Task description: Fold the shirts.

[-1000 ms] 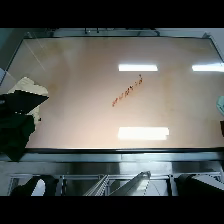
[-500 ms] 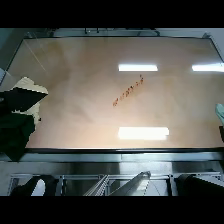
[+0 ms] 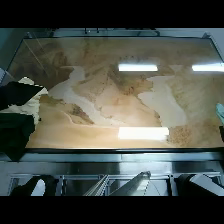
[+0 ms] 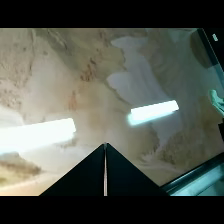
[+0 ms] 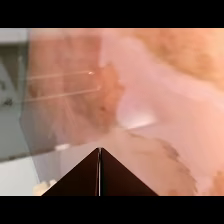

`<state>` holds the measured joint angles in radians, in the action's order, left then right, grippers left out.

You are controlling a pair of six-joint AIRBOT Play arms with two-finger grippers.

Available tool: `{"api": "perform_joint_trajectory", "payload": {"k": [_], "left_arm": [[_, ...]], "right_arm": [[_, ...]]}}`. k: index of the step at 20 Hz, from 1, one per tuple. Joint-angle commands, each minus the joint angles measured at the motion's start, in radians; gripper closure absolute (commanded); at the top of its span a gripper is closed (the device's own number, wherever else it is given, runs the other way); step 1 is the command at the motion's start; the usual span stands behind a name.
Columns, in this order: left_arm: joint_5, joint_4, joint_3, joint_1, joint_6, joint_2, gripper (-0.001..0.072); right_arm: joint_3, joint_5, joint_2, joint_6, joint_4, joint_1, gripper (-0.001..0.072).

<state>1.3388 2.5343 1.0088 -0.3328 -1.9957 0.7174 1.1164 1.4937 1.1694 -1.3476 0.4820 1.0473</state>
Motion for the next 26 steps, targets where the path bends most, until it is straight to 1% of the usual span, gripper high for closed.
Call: {"api": "perform_joint_trajectory", "payload": {"k": [1,4,7,10,12,13,14,15,18,22,26], "left_arm": [[0.032,-0.002,0.083,0.001,-0.02,0.055,0.0691],[0.019,-0.003,0.05,0.069,-0.02,0.05,0.0692],[-0.035,-0.003,-0.121,0.217,-0.006,-0.045,0.0692],[-0.177,-0.005,-0.328,0.386,0.048,-0.169,0.0692],[-0.261,-0.021,-0.425,0.469,0.072,-0.236,0.0692],[-0.29,-0.039,-0.46,0.501,0.11,-0.265,0.0692],[-0.306,-0.058,-0.482,0.521,0.145,-0.283,0.0692],[-0.311,-0.057,-0.499,0.533,0.157,-0.295,0.0692],[-0.306,-0.053,-0.505,0.544,0.162,-0.296,0.0691],[-0.338,-0.053,-0.505,0.544,0.162,-0.296,0.0693],[-0.342,-0.053,-0.505,0.544,0.162,-0.296,0.0692]], "right_arm": [[-0.001,-0.054,-0.077,0.194,-0.136,-0.309,0.0692],[-0.011,-0.09,-0.144,0.219,0.056,-0.581,0.0692],[-0.059,-0.181,-0.243,0.195,0.183,-0.834,0.0693],[-0.2,-0.294,-0.374,0.175,0.28,-1.05,0.0692],[-0.341,-0.438,-0.47,0.142,0.349,-1.158,0.0692],[-0.396,-0.499,-0.496,0.124,0.376,-1.188,0.0693],[-0.428,-0.521,-0.499,0.111,0.391,-1.199,0.0692],[-0.438,-0.517,-0.485,0.111,0.389,-1.199,0.0692],[-0.438,-0.521,-0.459,0.121,0.347,-1.199,0.0692],[-0.438,-0.518,-0.459,0.12,0.238,-1.199,0.0692],[-0.438,-0.518,-0.459,0.12,0.232,-1.199,0.0692]]}}
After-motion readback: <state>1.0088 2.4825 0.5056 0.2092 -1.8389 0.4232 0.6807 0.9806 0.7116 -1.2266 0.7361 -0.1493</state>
